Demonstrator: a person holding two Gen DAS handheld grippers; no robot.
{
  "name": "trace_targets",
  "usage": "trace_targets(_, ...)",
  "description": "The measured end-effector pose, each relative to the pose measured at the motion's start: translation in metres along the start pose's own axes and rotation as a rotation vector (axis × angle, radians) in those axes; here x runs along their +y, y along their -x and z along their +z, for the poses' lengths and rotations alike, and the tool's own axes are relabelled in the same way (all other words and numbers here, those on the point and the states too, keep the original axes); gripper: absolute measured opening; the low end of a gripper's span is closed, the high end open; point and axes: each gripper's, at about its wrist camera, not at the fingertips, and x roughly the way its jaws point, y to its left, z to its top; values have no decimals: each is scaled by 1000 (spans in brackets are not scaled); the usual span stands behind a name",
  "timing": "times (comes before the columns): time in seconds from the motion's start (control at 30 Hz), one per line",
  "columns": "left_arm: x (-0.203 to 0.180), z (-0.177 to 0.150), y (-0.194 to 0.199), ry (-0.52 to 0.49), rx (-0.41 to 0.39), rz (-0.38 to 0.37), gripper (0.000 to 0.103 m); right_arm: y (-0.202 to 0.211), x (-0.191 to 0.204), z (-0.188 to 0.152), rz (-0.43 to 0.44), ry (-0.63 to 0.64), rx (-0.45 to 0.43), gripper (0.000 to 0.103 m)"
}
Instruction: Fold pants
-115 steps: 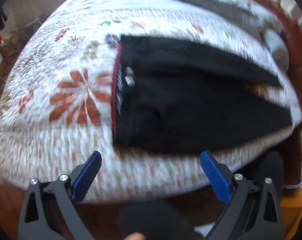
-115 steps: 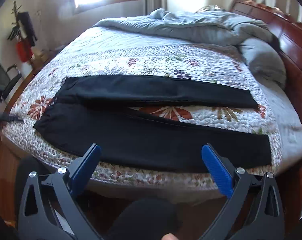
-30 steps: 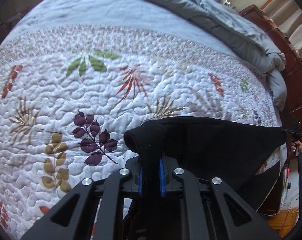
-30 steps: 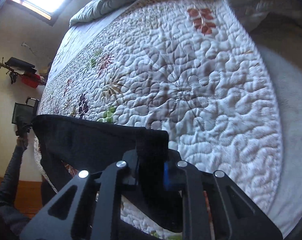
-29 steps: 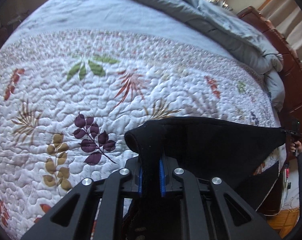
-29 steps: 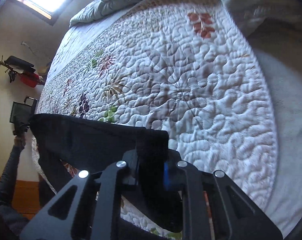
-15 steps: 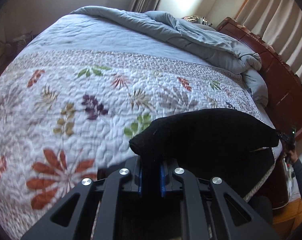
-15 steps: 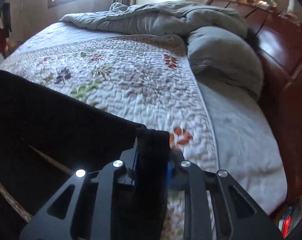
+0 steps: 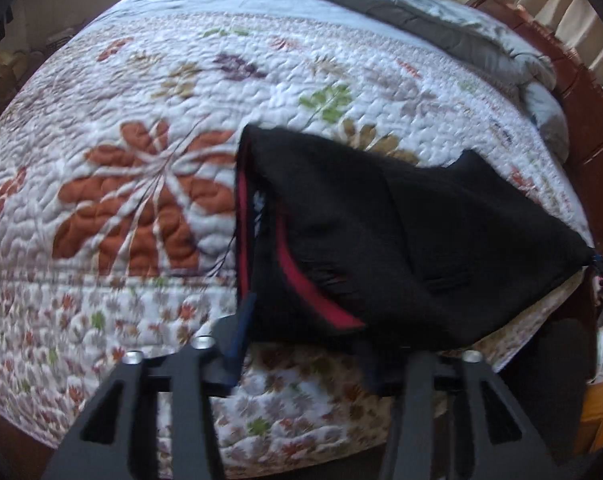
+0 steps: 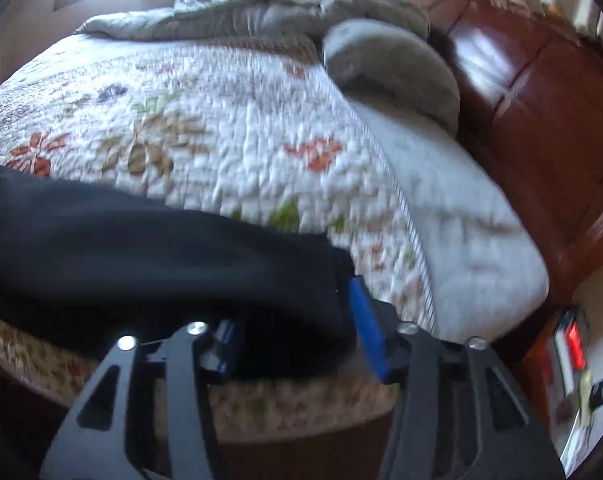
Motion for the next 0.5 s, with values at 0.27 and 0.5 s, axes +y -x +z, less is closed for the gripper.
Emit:
trace_targets(0.27, 29, -37, 23, 116, 16, 65, 71, 6, -15, -46, 334, -406, 222, 72)
trace_targets(0.5, 23, -44, 73, 269, -178, -126, 86, 33, -51, -61, 706, -980, 102, 86)
